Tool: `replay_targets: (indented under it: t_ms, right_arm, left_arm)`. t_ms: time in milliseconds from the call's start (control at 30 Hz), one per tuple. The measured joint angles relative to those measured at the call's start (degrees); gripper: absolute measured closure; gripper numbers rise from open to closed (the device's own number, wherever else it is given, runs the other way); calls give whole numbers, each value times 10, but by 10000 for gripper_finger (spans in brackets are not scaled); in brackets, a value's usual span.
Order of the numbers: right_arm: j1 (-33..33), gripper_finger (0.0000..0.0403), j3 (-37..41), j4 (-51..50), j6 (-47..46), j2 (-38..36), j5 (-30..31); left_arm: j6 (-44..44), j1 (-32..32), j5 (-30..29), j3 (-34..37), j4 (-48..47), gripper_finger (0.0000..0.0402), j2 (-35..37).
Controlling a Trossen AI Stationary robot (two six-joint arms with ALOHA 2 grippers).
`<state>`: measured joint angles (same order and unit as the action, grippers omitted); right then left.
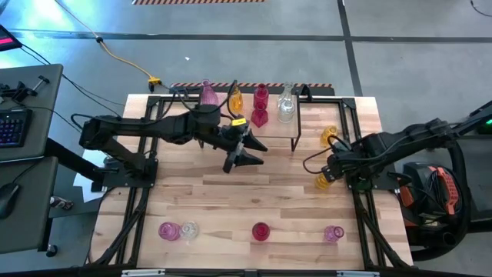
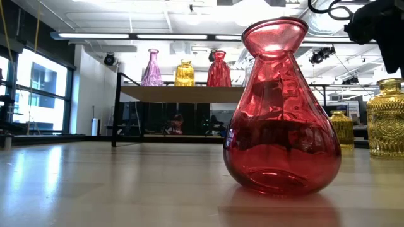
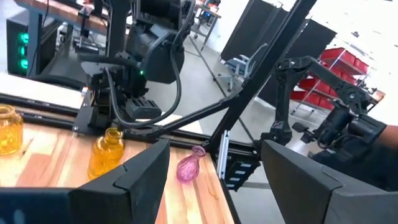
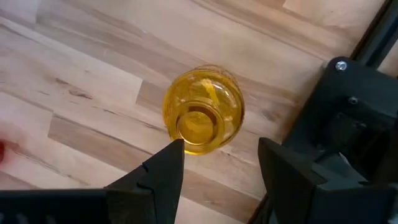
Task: Sort vases onto shelf
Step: Put the bottom yellow vase on the shelf and align it with the other yellow vase
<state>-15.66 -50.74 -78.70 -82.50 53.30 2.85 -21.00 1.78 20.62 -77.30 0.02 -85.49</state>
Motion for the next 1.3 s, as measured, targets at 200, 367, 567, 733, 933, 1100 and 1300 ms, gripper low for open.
replay_targets:
  t_ms: [200, 367, 567, 733, 933, 1100, 1300]
  right_arm:
    - [0, 217, 0, -5, -11, 10, 16]
    - [-1, 217, 0, -18, -10, 29, 20]
    - [-1, 217, 0, -16, -9, 38, 27]
    - [-1, 217, 21, 9, -11, 37, 24]
    - [-1, 220, 52, 57, -15, 36, 12]
    - [-1, 270, 53, 61, -15, 36, 9]
    - [-1, 371, 53, 60, -15, 36, 0]
  left_arm:
    - [-13, 0, 0, 0, 1, 157, -14]
    - [-13, 0, 0, 0, 4, 158, -13]
    - [-14, 0, 0, 0, 11, 158, -13]
    - [-14, 0, 0, 0, 11, 158, -13]
    - [-14, 0, 8, 0, 11, 158, -13]
    - [-14, 0, 9, 0, 11, 158, -13]
    - [-14, 0, 9, 0, 11, 158, -13]
